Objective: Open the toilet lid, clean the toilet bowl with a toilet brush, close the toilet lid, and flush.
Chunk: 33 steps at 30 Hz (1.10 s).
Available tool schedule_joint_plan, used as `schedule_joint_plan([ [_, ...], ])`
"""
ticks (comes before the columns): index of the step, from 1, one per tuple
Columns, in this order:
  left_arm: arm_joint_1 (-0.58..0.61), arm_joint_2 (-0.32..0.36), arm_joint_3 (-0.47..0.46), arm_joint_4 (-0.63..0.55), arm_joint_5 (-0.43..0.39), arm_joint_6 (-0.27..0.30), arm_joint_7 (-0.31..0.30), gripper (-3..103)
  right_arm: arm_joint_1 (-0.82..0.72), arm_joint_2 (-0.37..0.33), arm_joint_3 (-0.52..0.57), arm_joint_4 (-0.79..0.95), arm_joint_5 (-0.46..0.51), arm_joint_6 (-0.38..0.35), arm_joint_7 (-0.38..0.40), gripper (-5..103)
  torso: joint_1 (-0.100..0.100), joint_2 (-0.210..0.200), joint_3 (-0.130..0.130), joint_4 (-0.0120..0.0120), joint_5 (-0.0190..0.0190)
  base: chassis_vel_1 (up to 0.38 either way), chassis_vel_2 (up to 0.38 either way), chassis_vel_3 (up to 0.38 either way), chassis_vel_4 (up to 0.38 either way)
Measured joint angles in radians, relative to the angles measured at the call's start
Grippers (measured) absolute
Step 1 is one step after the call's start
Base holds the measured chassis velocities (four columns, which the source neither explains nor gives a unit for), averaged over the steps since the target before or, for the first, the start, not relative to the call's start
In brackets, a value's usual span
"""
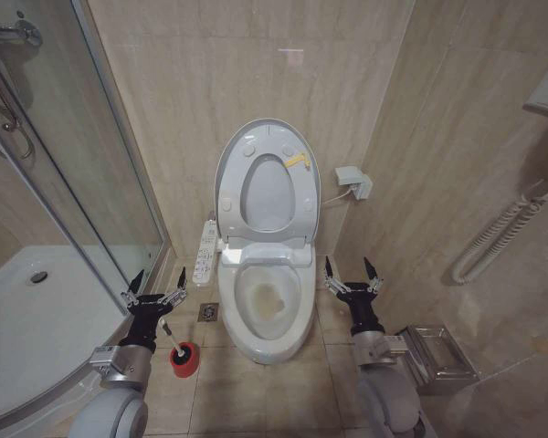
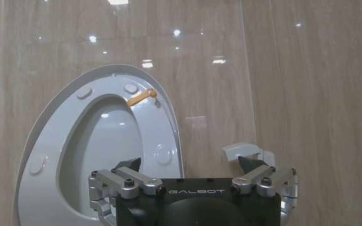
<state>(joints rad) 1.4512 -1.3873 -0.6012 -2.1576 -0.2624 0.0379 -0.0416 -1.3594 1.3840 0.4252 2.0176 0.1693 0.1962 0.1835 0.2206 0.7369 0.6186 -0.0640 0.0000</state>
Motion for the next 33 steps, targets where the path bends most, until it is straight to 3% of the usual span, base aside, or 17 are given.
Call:
schedule_joint_plan([
  [33,-0.016,0.001,0.009,0.030,-0.003,-0.003,0.007,100,0.000,0.000,0.000,0.000,0.000,0.000,0.000,100,0.000,0.000,0.000,0.0002,0.0000,-0.066,0.072,0.076,-0.061],
])
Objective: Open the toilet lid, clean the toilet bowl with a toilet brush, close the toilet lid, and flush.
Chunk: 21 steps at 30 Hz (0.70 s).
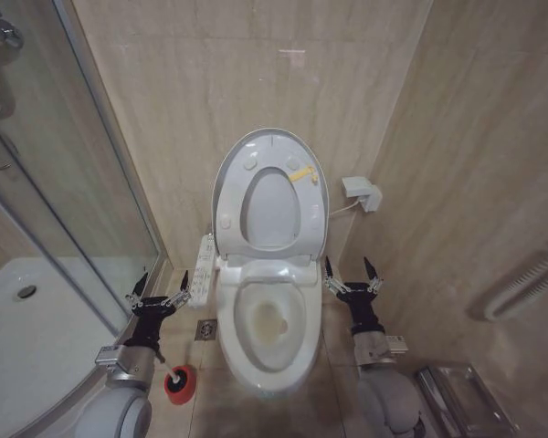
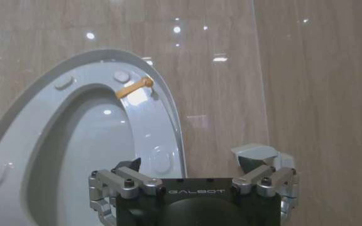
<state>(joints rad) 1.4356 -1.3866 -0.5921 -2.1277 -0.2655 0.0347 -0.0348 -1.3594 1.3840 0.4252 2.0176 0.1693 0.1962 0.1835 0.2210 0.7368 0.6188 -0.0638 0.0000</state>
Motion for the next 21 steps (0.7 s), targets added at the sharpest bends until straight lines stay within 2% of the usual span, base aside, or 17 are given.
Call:
schedule_joint_plan([
  [6,-0.001,0.002,0.000,-0.002,-0.001,0.000,0.000,100,0.000,0.000,0.000,0.000,0.000,0.000,0.000,100,0.001,0.000,0.000,0.0000,0.0000,-0.098,0.078,0.080,-0.075],
  [14,0.016,-0.002,0.015,0.018,0.012,-0.020,0.000,100,0.000,0.000,0.000,0.000,0.000,0.000,0.000,100,-0.001,0.000,0.000,-0.0003,0.0000,0.019,-0.026,-0.031,0.013],
  [16,0.026,-0.002,0.025,0.062,0.033,-0.046,-0.001,100,0.000,0.000,0.000,0.000,0.000,0.000,0.000,100,-0.001,0.000,0.000,-0.0002,0.0001,0.000,0.000,0.000,0.000],
  [18,0.032,-0.005,0.030,0.130,0.058,-0.097,-0.018,100,0.000,0.000,0.000,0.000,0.000,0.000,0.000,100,-0.001,0.000,0.000,-0.0002,0.0000,0.000,0.000,0.000,0.000],
  [19,0.032,-0.005,0.030,0.130,0.058,-0.097,-0.018,100,0.000,0.000,0.000,0.000,0.000,0.000,0.000,100,-0.001,0.000,0.000,-0.0002,0.0000,0.000,0.000,0.000,0.000],
  [21,0.040,-0.012,0.033,0.182,0.075,-0.133,-0.036,100,0.000,0.000,0.000,0.000,0.000,0.000,0.000,100,0.000,0.000,0.000,-0.0001,0.0000,0.000,0.000,0.000,0.000],
])
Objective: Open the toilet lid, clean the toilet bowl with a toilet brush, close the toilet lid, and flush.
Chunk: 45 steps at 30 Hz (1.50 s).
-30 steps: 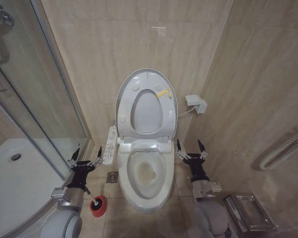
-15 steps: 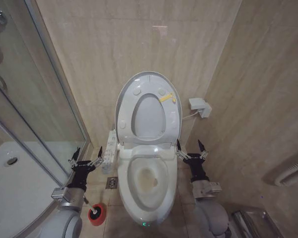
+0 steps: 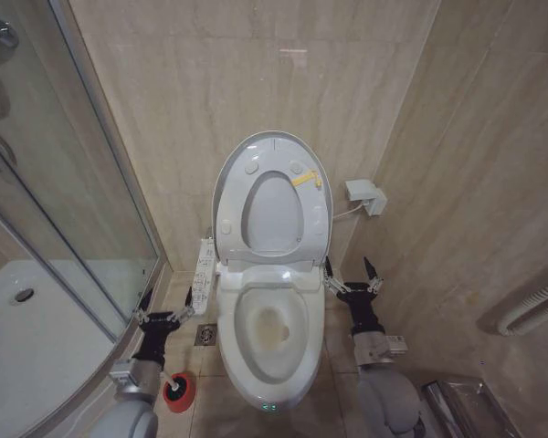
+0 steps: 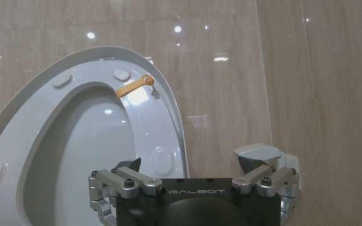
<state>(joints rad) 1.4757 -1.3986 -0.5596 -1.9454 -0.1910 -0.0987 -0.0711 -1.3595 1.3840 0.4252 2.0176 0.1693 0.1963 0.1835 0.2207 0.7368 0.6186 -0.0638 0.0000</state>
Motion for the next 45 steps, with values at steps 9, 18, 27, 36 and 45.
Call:
schedule_joint_plan([
  [9,0.017,-0.068,0.022,0.160,0.044,-0.087,-0.068,100,0.000,0.000,0.000,0.000,0.000,0.000,0.000,100,0.000,0.000,0.000,-0.0001,0.0000,0.000,0.000,0.000,0.000],
  [18,-0.005,-0.098,0.019,0.369,0.056,-0.128,-0.182,100,0.000,0.000,0.000,0.000,0.000,0.000,0.000,100,0.000,0.000,0.000,-0.0001,0.0000,0.000,0.000,0.000,0.000],
  [27,-0.032,-0.090,0.005,0.483,0.059,-0.192,-0.173,100,0.000,0.000,0.000,0.000,0.000,0.000,0.000,100,0.000,0.000,0.000,-0.0001,0.0000,0.000,0.000,0.000,0.000],
  [36,-0.073,-0.057,-0.003,0.586,0.024,-0.255,-0.072,100,0.000,0.000,0.000,0.000,0.000,0.000,0.000,100,0.000,0.000,0.000,0.0000,-0.0001,0.000,0.000,0.000,0.000],
  [45,-0.099,-0.030,-0.020,0.656,0.009,-0.288,-0.008,100,0.000,0.000,0.000,0.000,0.000,0.000,0.000,100,0.000,0.000,0.000,-0.0001,-0.0001,0.000,0.000,0.000,0.000],
])
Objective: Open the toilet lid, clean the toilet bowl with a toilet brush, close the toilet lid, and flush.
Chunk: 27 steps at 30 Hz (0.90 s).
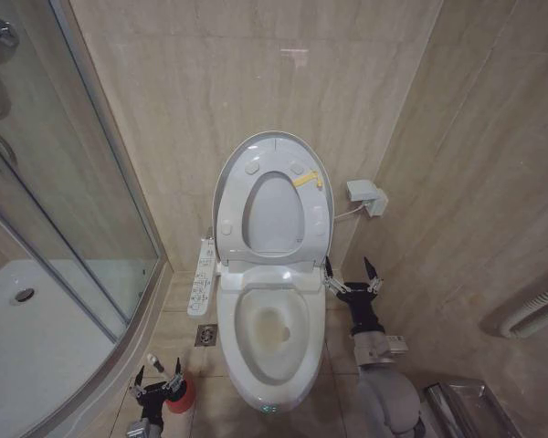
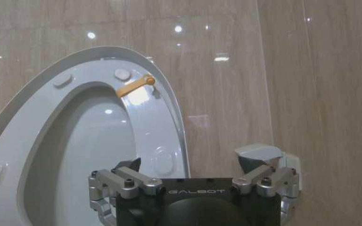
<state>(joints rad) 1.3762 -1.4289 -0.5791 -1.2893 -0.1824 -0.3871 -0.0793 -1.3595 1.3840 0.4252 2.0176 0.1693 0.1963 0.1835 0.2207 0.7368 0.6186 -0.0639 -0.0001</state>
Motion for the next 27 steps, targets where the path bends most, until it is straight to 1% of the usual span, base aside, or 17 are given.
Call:
schedule_joint_plan([
  [1,-0.003,0.002,-0.001,0.011,-0.001,-0.006,0.004,100,0.000,0.000,0.000,0.000,0.000,0.000,0.000,100,0.000,0.000,0.000,0.0000,-0.0001,0.000,0.000,0.000,0.000],
  [2,-0.007,0.005,-0.001,0.023,-0.001,-0.015,0.010,97,0.000,0.000,0.000,0.000,0.000,0.000,0.000,100,0.000,0.000,0.000,0.0000,-0.0001,0.000,0.000,0.000,0.000],
  [4,-0.014,0.013,-0.006,0.046,-0.001,-0.035,0.029,97,0.000,0.000,0.000,0.000,0.000,0.000,0.000,100,0.000,0.000,0.000,-0.0001,-0.0001,0.000,0.000,0.000,0.000],
  [9,-0.022,0.021,-0.015,0.067,0.000,-0.056,0.056,97,0.000,0.000,0.000,0.000,0.000,0.000,0.000,100,0.000,0.000,0.000,0.0000,-0.0001,0.000,0.000,0.000,0.000],
  [10,-0.026,0.023,-0.018,0.075,0.000,-0.064,0.067,74,0.000,0.000,0.000,0.000,0.000,0.000,0.000,100,0.000,0.000,0.000,0.0000,-0.0001,0.000,0.000,0.000,0.000],
  [16,-0.043,0.029,-0.024,0.104,0.002,-0.092,0.106,74,0.000,0.000,0.000,0.000,0.000,0.000,0.000,100,0.000,0.000,0.000,0.0000,-0.0001,0.000,0.000,0.000,0.000],
  [17,-0.049,0.030,-0.024,0.114,0.002,-0.101,0.114,47,0.000,0.000,0.000,0.000,0.000,0.000,0.000,100,0.000,0.000,0.000,0.0000,0.0000,0.000,0.000,0.000,0.000],
  [22,-0.065,0.035,-0.025,0.140,0.002,-0.113,0.128,47,0.000,0.000,0.000,0.000,0.000,0.000,0.000,100,0.000,0.000,0.000,0.0000,0.0000,0.000,0.000,0.000,0.000],
  [23,-0.069,0.035,-0.025,0.146,0.003,-0.116,0.130,20,0.000,0.000,0.000,0.000,0.000,0.000,0.000,100,0.000,0.000,0.000,0.0000,0.0000,0.000,0.000,0.000,0.000],
  [27,-0.075,0.033,-0.025,0.155,0.004,-0.121,0.133,20,0.000,0.000,0.000,0.000,0.000,0.000,0.000,100,0.000,0.000,0.000,0.0000,0.0001,0.000,0.000,0.000,0.000],
])
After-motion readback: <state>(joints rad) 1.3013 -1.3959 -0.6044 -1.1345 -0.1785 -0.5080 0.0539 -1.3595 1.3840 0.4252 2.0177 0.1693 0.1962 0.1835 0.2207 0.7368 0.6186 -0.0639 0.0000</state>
